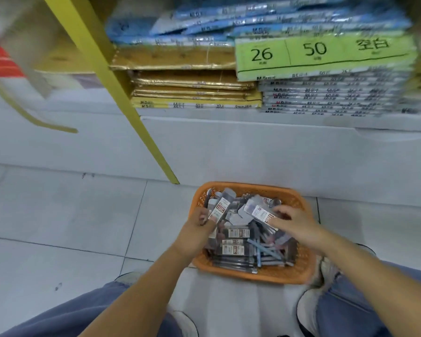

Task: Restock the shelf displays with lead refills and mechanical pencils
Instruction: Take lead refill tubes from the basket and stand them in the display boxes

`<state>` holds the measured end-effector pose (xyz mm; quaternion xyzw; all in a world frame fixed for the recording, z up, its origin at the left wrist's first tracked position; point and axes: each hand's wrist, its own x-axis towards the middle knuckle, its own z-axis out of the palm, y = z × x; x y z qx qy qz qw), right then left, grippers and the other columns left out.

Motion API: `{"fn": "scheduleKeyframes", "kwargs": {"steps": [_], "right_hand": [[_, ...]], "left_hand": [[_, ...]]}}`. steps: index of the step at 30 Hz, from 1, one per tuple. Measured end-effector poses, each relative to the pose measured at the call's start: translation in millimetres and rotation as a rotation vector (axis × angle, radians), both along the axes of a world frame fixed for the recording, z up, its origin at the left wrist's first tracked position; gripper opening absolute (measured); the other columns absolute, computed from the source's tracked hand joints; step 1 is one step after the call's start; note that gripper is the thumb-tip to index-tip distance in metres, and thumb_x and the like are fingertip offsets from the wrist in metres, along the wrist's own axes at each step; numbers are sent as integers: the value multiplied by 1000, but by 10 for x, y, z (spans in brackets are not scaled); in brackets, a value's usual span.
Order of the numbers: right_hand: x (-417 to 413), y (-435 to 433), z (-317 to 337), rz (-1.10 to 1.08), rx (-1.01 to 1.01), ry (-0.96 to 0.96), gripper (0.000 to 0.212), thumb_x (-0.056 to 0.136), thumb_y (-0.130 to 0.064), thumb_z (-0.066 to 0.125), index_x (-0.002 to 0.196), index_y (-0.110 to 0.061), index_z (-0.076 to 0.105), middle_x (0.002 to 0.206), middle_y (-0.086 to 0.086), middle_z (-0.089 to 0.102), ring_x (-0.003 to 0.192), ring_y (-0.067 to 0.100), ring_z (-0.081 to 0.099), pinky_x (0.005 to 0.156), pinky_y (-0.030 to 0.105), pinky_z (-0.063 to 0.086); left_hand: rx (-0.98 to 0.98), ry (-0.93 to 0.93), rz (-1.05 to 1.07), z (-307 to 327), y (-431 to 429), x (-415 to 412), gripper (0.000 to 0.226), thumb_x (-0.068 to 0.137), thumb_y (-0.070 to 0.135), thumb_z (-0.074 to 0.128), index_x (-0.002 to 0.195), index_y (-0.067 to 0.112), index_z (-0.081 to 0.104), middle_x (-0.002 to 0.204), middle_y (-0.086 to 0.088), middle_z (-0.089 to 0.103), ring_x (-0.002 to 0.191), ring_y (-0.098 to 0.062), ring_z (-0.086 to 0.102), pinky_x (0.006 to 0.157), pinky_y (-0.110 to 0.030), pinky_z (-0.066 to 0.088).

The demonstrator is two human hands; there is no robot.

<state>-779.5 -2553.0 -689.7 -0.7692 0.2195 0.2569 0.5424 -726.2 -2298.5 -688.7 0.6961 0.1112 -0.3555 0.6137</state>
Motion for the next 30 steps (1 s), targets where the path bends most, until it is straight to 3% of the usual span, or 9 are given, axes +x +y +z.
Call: {"fn": "scheduleKeyframes", "kwargs": {"steps": [3,7,10,13,15,17,20,25,30], "right_hand": [[155,-16,527,136,-11,-79,25,76,-42,73,101,-40,69,98,-7,73,75,10,73,64,23,57],[314,-14,1204,271,-28,-150,31,85,-23,73,113,-32,67,101,-1,72,76,17,71,69,34,59],[395,-35,1688,261,-48,-270,36,82,-13,76,113,-27,62,112,-3,64,82,15,69,65,22,55],[450,-62,2139,220,-73,-377,41,78,-5,77,110,-20,57,113,10,65,76,7,64,62,21,52],[465,-65,2404,182,-66,-432,50,77,-1,78,115,-20,52,112,7,66,73,5,64,61,23,53],[479,-48,2640,169,-53,-495,57,76,-1,78,121,-23,51,112,0,68,87,17,68,67,30,57],[519,-7,2944,217,-54,-562,47,78,-6,78,117,-24,58,106,2,73,98,28,67,78,39,55],[586,62,3194,206,-72,-645,52,77,-16,81,117,-36,56,107,-11,73,98,10,69,93,38,55],[642,86,3086,139,-28,-668,56,75,-16,82,115,-42,53,109,-4,72,98,14,70,90,41,55]], "left_hand": [[-66,-85,-70,380,-86,144,20,105,18,49,124,13,43,109,-10,69,76,-18,73,60,-32,60],[-94,-202,-202,912,-162,271,16,106,21,48,121,17,46,112,-12,65,92,-27,69,82,-46,56],[-137,-240,-255,1328,-192,308,22,106,15,48,123,23,58,122,-11,67,101,-26,71,77,-35,60],[-201,-237,-281,1757,-219,349,27,104,10,50,124,23,63,124,-10,70,107,-29,71,80,-44,63],[-203,-288,-306,2029,-258,359,29,103,15,51,123,31,64,123,-7,71,111,-29,69,82,-49,62],[-192,-358,-349,2303,-317,353,29,97,26,52,115,44,66,114,-1,74,105,-26,71,77,-41,62],[-200,-412,-389,2625,-392,330,24,96,40,51,112,54,61,102,6,76,85,-13,74,67,-26,57],[-279,-431,-376,2772,-409,400,34,93,48,59,126,46,49,114,6,74,98,-20,75,74,-33,60],[-344,-293,-345,2653,-406,475,53,83,49,68,132,37,52,117,0,75,103,-25,74,77,-34,60]]}}
